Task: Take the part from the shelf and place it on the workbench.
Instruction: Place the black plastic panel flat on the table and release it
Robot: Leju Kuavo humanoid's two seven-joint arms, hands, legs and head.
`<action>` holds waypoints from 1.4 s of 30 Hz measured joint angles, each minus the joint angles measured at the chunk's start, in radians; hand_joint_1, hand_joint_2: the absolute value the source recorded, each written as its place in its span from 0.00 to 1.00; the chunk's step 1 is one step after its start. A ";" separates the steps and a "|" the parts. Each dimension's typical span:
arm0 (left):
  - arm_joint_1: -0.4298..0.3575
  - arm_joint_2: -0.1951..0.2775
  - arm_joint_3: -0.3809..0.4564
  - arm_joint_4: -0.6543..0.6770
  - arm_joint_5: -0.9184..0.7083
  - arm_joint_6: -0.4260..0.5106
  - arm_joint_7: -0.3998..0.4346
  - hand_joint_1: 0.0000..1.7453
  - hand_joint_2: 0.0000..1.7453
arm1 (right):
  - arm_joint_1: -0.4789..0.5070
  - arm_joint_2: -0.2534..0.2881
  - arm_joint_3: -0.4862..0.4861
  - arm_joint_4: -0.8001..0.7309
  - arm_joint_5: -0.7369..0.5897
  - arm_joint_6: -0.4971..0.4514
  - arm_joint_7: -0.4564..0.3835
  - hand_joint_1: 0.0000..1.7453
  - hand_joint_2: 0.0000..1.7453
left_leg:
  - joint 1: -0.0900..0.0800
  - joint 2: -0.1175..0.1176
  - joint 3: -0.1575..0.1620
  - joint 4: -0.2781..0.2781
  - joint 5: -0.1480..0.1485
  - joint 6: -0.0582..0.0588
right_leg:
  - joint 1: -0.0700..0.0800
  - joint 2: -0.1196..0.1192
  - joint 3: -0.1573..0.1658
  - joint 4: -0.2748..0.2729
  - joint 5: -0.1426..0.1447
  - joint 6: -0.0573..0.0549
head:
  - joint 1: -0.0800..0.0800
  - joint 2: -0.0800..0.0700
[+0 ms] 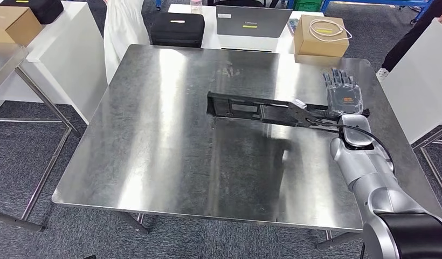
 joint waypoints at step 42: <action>0.004 0.010 0.017 -0.003 -0.043 -0.053 0.005 0.00 0.00 | -0.078 -0.062 -0.078 0.149 -0.135 0.481 0.036 0.00 0.00 | 0.036 0.008 -0.086 0.177 -0.119 -0.082 | -0.014 -0.002 0.084 -0.209 0.109 -0.062 | -0.008 0.000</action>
